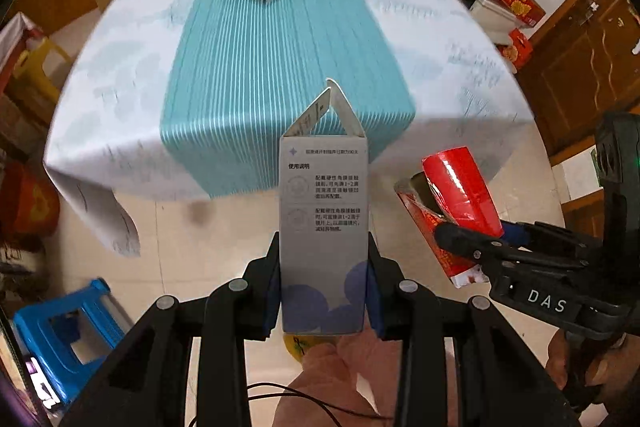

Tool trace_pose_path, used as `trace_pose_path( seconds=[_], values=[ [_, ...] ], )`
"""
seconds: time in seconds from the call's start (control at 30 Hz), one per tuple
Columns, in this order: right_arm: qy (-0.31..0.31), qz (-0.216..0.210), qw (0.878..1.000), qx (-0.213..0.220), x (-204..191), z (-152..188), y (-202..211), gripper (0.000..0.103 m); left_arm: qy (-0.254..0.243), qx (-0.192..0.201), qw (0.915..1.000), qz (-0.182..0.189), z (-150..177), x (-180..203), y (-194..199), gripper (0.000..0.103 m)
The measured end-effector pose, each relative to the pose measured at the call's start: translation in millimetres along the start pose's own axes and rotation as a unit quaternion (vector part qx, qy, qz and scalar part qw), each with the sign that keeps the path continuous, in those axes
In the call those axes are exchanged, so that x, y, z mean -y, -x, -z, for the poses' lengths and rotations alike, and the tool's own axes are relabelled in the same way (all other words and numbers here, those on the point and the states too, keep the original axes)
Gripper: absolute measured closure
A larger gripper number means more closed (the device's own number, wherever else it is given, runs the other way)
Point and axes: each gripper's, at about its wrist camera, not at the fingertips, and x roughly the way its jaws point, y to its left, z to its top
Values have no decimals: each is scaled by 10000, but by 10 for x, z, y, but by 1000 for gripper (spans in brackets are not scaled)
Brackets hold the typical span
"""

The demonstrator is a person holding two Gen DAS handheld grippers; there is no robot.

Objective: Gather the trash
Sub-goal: 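Carry the red box and white carton to the black bin and release both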

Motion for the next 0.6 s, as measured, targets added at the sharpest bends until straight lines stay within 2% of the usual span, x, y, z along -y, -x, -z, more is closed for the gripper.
trace_pose_path(
  seconds=[0.13,0.3,0.43,0.6],
  values=[
    [-347,62,9989,-312,175,147,-391,57,275,-226,9993,87,184,-62,-434,70],
    [-847,105,9945,-605,555,275,-1131,57,600,-435,9971,186,344,-147,-1171,70],
    [-1156,36,9907,-720,849,330,-1666,56,835,-559,9947,227,391,-204,-1771,70],
    [-1495,-144,9857,-763,1158,302,-2227,51,840,-583,9947,121,363,-180,-2279,69]
  ],
)
